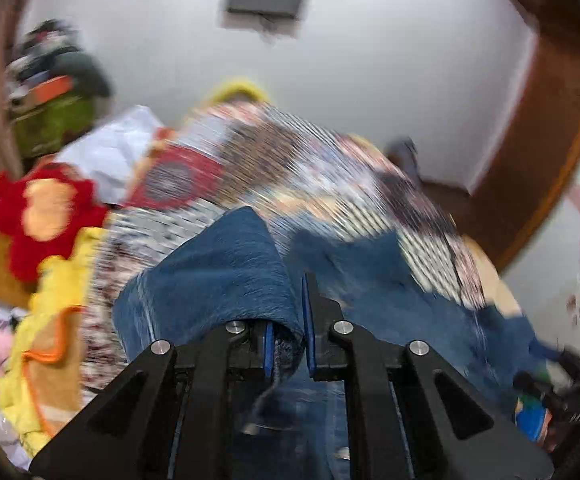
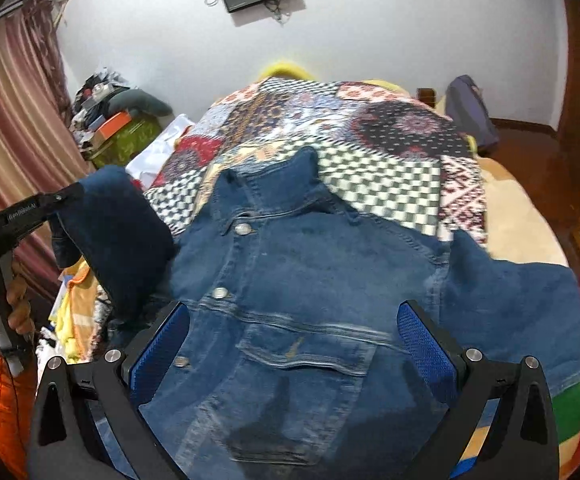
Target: Fold large clothes
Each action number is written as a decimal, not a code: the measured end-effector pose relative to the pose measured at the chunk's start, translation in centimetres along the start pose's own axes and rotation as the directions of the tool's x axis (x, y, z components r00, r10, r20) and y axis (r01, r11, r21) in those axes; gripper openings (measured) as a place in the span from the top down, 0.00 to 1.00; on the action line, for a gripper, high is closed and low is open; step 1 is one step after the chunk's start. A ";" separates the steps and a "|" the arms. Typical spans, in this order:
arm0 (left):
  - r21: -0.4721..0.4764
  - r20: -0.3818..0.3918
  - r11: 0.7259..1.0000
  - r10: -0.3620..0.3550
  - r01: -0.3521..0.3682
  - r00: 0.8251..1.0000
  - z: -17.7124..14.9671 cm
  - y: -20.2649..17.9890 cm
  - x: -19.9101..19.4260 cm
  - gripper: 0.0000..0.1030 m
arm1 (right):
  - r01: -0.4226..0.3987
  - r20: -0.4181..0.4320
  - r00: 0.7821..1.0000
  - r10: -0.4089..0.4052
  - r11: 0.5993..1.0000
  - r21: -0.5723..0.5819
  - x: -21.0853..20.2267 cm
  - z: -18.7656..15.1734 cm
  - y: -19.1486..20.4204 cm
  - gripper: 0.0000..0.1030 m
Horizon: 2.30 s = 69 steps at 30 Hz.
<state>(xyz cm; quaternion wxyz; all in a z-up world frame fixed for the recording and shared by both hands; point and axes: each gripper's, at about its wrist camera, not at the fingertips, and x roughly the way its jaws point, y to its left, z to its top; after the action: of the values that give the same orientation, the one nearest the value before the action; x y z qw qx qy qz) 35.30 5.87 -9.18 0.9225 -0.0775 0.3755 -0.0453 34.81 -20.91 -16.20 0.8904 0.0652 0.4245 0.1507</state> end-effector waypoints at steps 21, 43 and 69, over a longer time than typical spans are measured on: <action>0.196 -0.294 0.964 -0.117 0.180 0.949 -9.0 -6.4 3.1 0.31 | 0.010 -0.075 0.997 -0.014 0.998 -0.056 1.9 -0.2 0.3 0.00; -0.123 -0.380 0.976 0.119 -0.178 0.917 -13.5 15.4 7.7 0.16 | -0.135 -0.355 0.934 -0.043 0.877 -0.461 15.9 -2.0 17.1 0.00; -0.094 -0.379 0.975 0.152 -0.202 0.913 -12.9 13.4 7.1 0.11 | -0.103 -0.183 0.981 0.065 0.974 -0.204 12.6 2.4 8.2 0.82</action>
<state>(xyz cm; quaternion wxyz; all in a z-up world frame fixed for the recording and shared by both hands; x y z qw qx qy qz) 31.74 16.60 -25.52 0.8284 -0.0938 0.5500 0.0496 42.44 -9.03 -21.93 0.8444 -0.0259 0.4792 0.2379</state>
